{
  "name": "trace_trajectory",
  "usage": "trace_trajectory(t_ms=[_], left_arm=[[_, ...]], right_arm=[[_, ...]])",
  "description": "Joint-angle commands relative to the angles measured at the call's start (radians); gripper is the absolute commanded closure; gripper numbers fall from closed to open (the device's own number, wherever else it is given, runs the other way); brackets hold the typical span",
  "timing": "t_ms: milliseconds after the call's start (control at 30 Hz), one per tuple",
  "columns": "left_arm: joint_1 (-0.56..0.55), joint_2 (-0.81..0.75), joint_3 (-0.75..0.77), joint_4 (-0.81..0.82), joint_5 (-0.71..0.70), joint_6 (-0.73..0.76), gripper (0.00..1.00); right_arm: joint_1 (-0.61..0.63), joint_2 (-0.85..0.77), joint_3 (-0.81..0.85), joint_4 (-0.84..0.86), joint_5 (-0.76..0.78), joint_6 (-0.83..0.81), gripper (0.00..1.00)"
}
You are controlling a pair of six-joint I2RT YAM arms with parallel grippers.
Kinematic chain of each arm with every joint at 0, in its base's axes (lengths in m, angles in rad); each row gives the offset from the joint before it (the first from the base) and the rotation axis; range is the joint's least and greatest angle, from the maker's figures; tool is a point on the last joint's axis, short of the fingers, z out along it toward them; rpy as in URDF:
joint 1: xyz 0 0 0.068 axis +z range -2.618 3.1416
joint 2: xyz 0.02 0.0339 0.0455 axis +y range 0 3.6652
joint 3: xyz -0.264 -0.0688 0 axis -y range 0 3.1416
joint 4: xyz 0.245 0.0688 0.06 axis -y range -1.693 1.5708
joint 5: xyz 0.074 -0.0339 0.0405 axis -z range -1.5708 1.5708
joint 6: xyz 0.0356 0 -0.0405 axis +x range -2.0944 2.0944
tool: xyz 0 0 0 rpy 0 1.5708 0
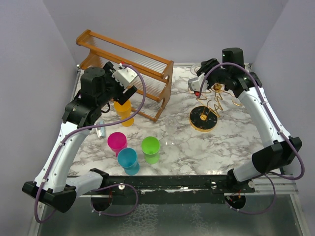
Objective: Place the wine glass upside down on the wine glass rack
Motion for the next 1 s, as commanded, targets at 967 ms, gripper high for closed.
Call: trace_trajectory(t_ms=[967], left_arm=[[0.003,-0.048,-0.096,0.06,0.039,0.0,0.13]], right_arm=[[0.004,-0.048,0.056,-0.106,-0.141,0.051,0.57]])
